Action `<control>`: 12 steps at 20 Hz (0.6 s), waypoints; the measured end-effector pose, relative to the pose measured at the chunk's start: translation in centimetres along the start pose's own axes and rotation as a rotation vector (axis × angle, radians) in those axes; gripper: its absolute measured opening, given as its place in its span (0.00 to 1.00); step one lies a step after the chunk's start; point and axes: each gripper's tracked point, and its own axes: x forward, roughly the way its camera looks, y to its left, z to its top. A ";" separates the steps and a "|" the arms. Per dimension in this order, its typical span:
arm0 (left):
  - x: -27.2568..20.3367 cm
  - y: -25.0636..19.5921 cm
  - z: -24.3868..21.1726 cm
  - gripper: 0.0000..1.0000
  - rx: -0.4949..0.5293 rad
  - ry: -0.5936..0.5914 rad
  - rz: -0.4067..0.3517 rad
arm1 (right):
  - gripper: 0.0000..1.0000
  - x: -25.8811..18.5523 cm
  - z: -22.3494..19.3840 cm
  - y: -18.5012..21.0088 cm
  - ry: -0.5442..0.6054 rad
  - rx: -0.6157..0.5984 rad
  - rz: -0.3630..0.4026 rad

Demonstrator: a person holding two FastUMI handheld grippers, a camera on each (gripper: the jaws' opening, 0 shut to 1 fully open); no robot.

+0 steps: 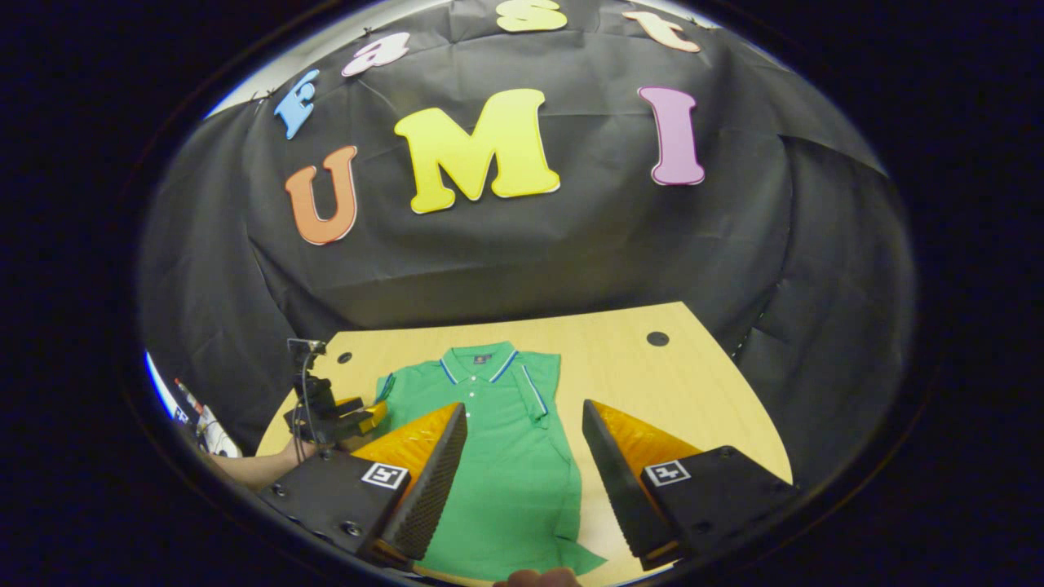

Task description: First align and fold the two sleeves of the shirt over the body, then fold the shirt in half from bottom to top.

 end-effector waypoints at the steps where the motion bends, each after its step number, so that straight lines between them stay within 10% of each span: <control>1: 0.3 -0.1 0.0 0.90 0.014 0.005 0.002 | 0.86 0.0 -0.1 -0.1 0.004 0.004 0.002; 11: 1.4 0.9 -0.5 0.52 0.051 0.059 0.016 | 0.90 1.7 -0.1 0.6 0.026 0.066 0.051; 12: 1.5 1.0 -0.4 0.33 0.058 0.062 0.026 | 0.90 1.8 -0.1 0.6 0.027 0.065 0.057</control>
